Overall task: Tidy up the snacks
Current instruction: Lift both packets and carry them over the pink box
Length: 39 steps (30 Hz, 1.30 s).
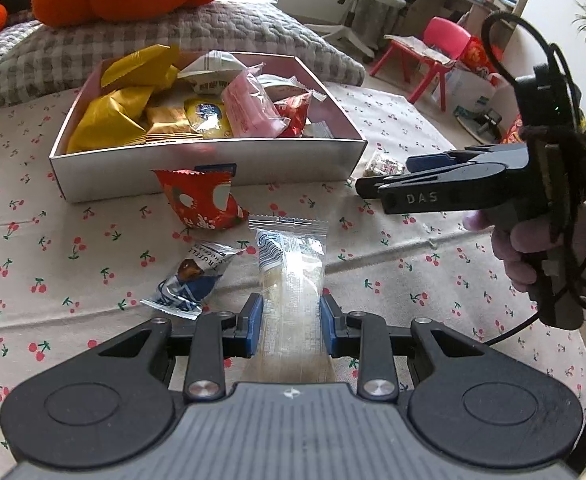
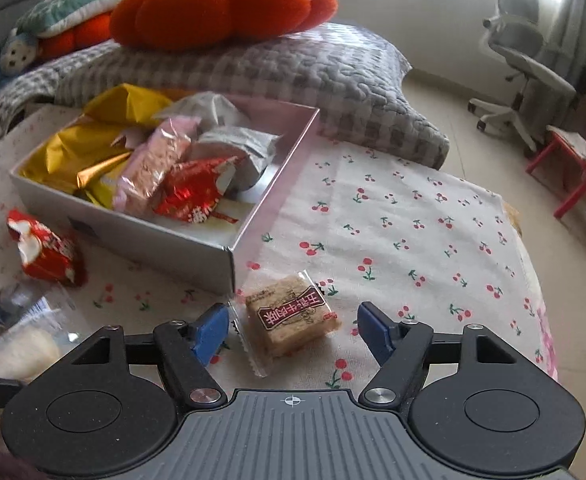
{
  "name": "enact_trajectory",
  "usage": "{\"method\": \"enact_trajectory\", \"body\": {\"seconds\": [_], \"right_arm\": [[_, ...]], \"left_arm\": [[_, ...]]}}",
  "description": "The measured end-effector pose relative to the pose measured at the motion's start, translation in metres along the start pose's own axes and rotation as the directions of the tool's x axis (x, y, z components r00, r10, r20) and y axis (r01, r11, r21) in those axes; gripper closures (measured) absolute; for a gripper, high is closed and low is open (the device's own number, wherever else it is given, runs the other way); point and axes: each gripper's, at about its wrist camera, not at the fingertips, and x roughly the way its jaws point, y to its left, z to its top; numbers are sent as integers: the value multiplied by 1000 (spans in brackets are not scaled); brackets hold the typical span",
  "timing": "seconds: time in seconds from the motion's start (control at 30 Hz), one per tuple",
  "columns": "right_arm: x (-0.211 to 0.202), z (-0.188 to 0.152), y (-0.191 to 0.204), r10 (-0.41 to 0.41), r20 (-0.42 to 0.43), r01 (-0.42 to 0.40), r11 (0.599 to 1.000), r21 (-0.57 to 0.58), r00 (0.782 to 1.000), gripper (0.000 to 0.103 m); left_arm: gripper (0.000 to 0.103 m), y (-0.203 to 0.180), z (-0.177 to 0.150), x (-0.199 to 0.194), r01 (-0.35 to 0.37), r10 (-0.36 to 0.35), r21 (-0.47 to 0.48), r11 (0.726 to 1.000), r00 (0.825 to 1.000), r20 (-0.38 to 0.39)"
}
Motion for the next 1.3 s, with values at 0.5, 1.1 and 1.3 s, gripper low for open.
{"method": "enact_trajectory", "body": {"seconds": [0.5, 1.1, 1.3], "right_arm": [[-25, -11, -16, 51, 13, -52, 997, 61, 999, 58], [-53, 29, 4, 152, 127, -167, 979, 119, 980, 58], [-37, 40, 7, 146, 120, -165, 972, 167, 982, 58]], "left_arm": [[76, 4, 12, -18, -3, 4, -11, 1000, 998, 66], [76, 21, 63, -33, -71, 85, -76, 995, 978, 193], [76, 37, 89, -10, -121, 137, -106, 987, 977, 161]]}}
